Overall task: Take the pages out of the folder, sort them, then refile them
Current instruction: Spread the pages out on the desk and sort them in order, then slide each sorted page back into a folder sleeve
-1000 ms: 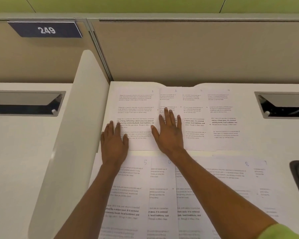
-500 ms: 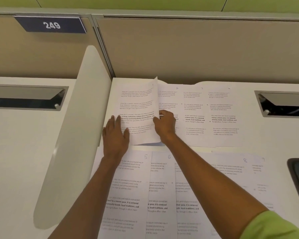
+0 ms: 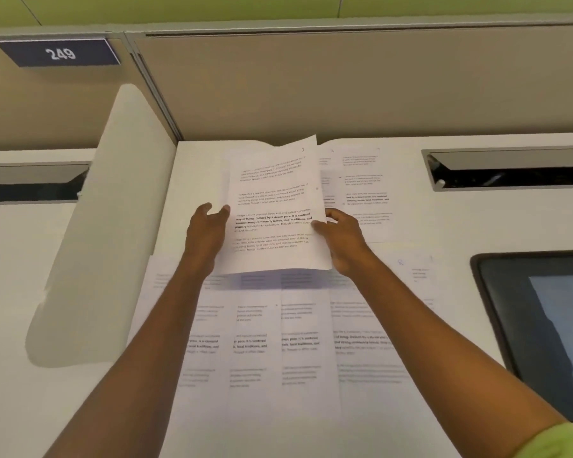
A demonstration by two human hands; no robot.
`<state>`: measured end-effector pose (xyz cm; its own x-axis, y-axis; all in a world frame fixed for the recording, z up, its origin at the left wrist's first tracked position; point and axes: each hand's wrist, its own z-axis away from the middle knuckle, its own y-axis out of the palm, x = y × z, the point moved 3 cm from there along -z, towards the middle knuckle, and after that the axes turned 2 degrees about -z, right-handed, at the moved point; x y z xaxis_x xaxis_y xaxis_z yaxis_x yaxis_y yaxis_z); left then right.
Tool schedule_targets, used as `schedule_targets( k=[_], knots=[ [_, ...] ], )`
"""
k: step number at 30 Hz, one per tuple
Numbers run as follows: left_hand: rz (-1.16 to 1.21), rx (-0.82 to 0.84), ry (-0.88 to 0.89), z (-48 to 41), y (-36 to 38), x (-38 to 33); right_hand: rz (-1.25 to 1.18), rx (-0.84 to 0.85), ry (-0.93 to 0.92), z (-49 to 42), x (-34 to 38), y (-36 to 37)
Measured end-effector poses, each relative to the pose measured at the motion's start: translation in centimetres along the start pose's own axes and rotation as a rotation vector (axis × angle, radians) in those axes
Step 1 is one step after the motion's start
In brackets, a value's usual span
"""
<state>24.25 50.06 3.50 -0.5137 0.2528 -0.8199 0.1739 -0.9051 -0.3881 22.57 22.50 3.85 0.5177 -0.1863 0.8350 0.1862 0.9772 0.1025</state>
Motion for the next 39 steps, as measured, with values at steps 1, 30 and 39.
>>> schedule_targets(
  k=[1, 30, 39],
  knots=[
    [0.099, 0.042, -0.068, 0.7, 1.1, 0.1, -0.002, 0.013, 0.006, 0.7, -0.2, -1.8],
    [-0.277, 0.218, 0.406, 39.0, 50.4, -0.8, 0.175, 0.036, -0.014, 14.2, 4.1, -65.8],
    [-0.922, 0.250, 0.760, 39.7, 54.2, 4.6, 0.147, -0.071, 0.052, 12.9, 4.9, -76.5]
  ],
)
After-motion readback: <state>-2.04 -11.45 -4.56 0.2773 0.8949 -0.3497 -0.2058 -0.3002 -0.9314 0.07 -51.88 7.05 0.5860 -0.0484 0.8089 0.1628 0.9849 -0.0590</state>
